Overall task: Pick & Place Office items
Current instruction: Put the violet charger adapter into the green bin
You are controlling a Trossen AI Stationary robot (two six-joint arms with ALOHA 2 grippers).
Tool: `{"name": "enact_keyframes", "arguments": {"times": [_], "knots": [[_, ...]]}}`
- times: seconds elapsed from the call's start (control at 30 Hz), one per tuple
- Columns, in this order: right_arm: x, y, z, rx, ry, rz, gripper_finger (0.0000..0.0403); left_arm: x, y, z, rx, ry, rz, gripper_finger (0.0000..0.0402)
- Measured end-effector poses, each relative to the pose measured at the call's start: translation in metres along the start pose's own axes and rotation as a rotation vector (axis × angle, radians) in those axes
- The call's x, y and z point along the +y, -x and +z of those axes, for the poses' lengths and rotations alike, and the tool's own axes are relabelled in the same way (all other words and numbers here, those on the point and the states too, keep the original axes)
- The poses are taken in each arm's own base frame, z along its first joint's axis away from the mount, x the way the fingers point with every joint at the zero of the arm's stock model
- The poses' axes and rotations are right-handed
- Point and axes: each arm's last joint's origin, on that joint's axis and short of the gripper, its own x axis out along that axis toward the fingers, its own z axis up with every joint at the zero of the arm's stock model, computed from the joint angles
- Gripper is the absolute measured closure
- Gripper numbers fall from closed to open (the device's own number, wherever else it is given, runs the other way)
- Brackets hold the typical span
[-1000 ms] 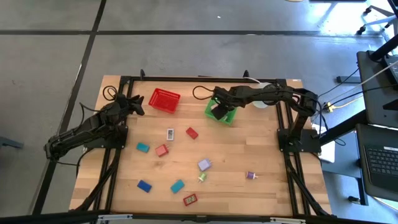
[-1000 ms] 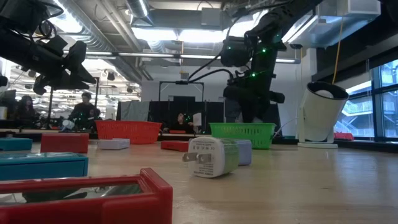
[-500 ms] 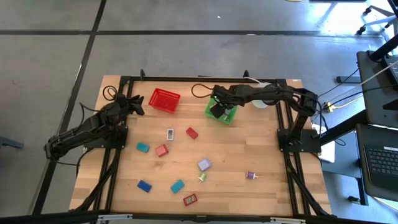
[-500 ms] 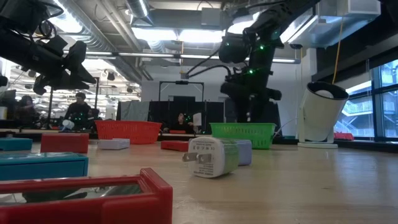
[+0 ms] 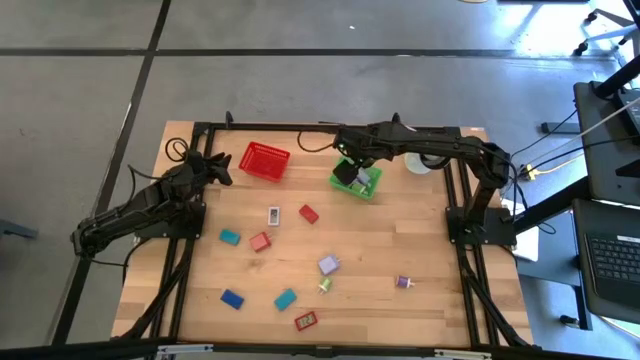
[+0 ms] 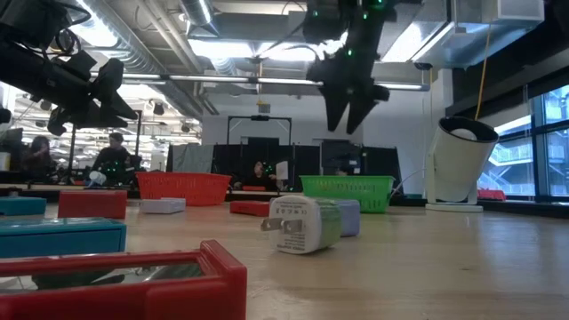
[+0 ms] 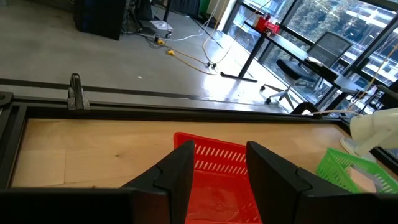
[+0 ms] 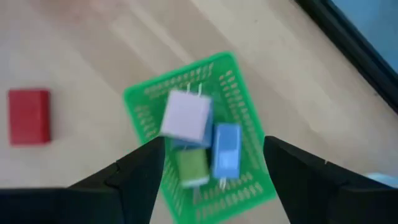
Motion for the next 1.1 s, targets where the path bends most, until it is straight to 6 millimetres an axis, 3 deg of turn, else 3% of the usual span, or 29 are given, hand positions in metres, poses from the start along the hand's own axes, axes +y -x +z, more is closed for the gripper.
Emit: {"name": "enact_keyframes", "arguments": {"times": [0.63, 0.83, 1.1], "knots": [[0.078, 0.032, -0.067, 0.205, 0.237, 0.171, 0.014, 0.0, 0.0, 0.0, 0.0, 0.0, 0.0, 0.026], [0.103, 0.043, -0.099, 0.24, 0.326, 0.168, 0.014, 0.0, 0.0, 0.0, 0.0, 0.0, 0.0, 0.026], [0.141, 0.066, -0.157, 0.27, 0.519, 0.232, 0.014, 0.0, 0.0, 0.0, 0.0, 0.0, 0.0, 0.026]]}}
